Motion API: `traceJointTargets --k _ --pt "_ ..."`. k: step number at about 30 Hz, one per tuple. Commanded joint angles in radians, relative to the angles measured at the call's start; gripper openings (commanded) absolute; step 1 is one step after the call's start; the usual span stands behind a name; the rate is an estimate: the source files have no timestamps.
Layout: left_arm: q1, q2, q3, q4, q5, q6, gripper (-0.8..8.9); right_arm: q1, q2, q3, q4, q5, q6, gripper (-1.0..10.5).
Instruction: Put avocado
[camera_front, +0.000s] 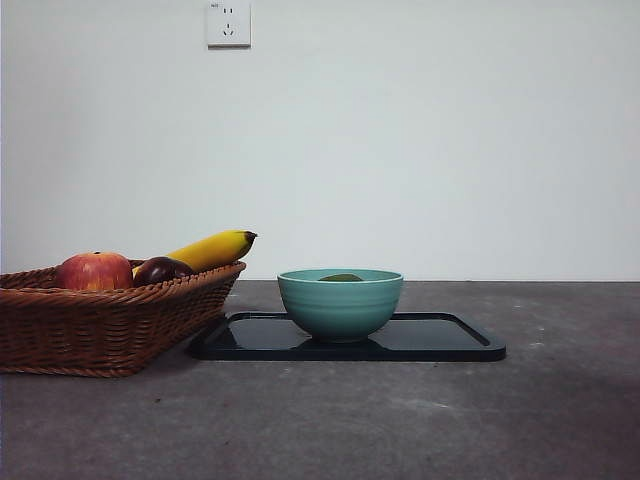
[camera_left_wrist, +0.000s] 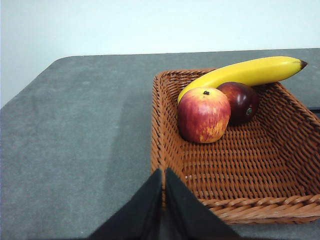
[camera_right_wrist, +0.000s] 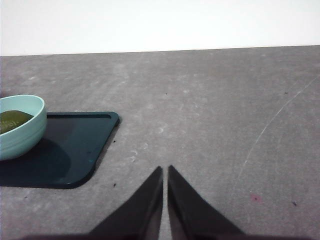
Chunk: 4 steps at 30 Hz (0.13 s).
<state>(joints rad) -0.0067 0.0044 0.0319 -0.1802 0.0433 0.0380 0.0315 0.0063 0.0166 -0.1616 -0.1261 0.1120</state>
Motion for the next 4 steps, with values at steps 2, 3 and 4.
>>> traceJointTargets --k 2,3,4 --pt "0.003 -0.001 -0.021 -0.007 -0.002 -0.005 0.09 -0.002 -0.003 -0.005 0.005 0.003 0.011 0.1" --pt "0.003 -0.001 -0.021 -0.007 -0.002 -0.005 0.09 -0.002 -0.003 -0.005 0.005 0.003 0.011 0.1" --pt "0.003 -0.001 -0.021 -0.007 -0.002 -0.005 0.09 -0.002 -0.003 -0.005 0.005 0.003 0.011 0.1"
